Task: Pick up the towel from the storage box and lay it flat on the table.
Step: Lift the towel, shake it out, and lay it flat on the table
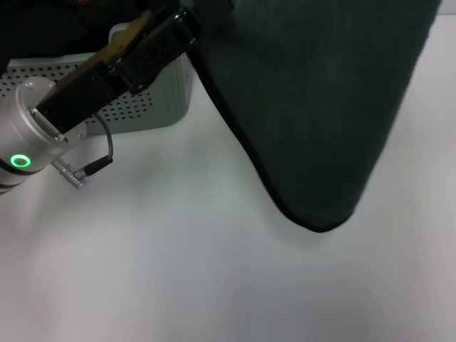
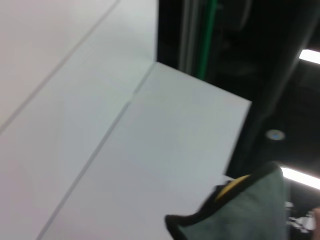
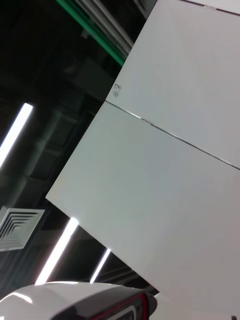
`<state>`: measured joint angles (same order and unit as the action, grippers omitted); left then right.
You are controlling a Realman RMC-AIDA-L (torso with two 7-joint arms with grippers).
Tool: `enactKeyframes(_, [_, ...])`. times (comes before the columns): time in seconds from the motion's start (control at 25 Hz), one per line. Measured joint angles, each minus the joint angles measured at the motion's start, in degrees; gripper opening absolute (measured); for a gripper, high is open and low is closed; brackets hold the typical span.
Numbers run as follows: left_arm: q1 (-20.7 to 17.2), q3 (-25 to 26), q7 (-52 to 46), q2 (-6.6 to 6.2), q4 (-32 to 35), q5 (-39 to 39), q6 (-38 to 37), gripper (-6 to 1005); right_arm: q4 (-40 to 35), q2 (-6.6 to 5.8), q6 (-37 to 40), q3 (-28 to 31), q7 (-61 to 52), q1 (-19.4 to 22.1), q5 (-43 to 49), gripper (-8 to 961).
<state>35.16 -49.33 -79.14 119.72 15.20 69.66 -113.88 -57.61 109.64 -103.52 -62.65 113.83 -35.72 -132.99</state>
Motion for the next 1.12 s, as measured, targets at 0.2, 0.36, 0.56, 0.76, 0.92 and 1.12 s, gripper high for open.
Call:
enactKeyframes(0.2, [1.23, -2.0, 0.07, 0.06, 0.46, 0.26, -2.34, 425, 1.09, -0.04, 0.04, -0.03, 0.44, 0.33, 0.41, 11])
enactKeyframes(0.36, [1.66, -3.15, 0.13, 0.19, 0.59, 0.05, -1.95, 424, 1.35, -0.12, 0.03, -0.29, 0.57, 0.07, 0.43, 11])
enactKeyframes(0.56, [1.67, -2.85, 0.37, 0.18, 0.58, -0.03, -1.58, 412, 1.35, -0.13, 0.03, -0.47, 0.57, -0.13, 0.67, 12])
enactKeyframes(0.76, [1.55, -2.63, 0.39, 0.01, 0.69, -1.3, -1.4, 360, 1.36, -0.15, 0.03, -0.46, 0.39, 0.27, 1.1, 12])
enactKeyframes(0.92, [0.99, -2.53, 0.46, -0.02, 0.52, -2.37, -1.17, 342, 1.36, -0.14, 0.04, -0.7, 0.27, 0.5, 1.13, 12])
enactKeyframes(1.12, [-0.13, -2.31, 0.61, 0.06, 0.25, -4.39, -0.72, 337, 1.36, -0.17, 0.07, -1.38, 0.38, 0.6, 1.13, 13])
